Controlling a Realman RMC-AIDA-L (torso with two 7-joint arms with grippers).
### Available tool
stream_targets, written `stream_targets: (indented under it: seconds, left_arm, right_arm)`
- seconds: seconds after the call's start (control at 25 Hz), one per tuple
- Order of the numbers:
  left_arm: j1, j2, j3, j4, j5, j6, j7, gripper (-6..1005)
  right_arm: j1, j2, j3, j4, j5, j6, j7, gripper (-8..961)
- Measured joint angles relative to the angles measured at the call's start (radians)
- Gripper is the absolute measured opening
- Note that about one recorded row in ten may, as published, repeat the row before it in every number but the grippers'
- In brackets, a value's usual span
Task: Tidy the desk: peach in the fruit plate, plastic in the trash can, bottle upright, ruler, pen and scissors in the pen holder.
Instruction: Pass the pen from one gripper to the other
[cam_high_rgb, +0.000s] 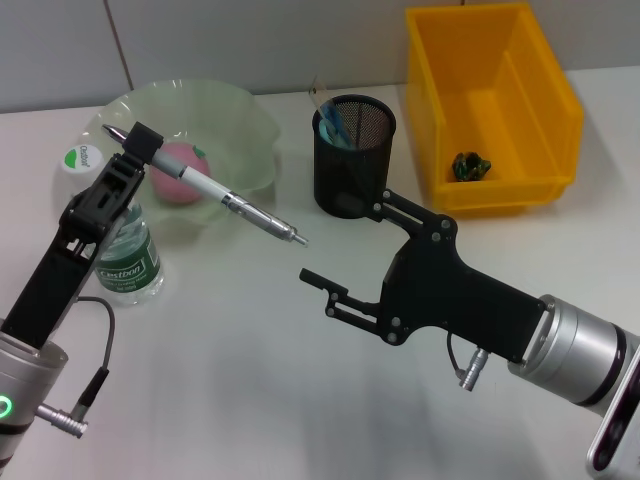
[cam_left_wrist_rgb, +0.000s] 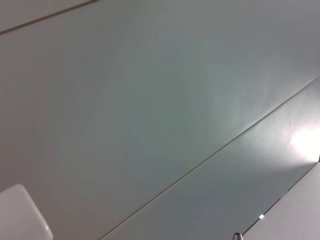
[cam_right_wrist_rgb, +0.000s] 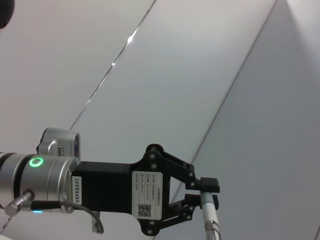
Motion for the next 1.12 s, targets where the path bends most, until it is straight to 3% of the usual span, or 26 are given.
stream_targets:
  seconds: [1.12]
  left_arm:
    - [0.004, 0.0, -0.038, -0.05, 0.01, 0.001, -0.003, 206]
  right_arm:
    - [0.09, 0.0, 0.003, 0.025, -0.003, 0.041, -0.032, 667]
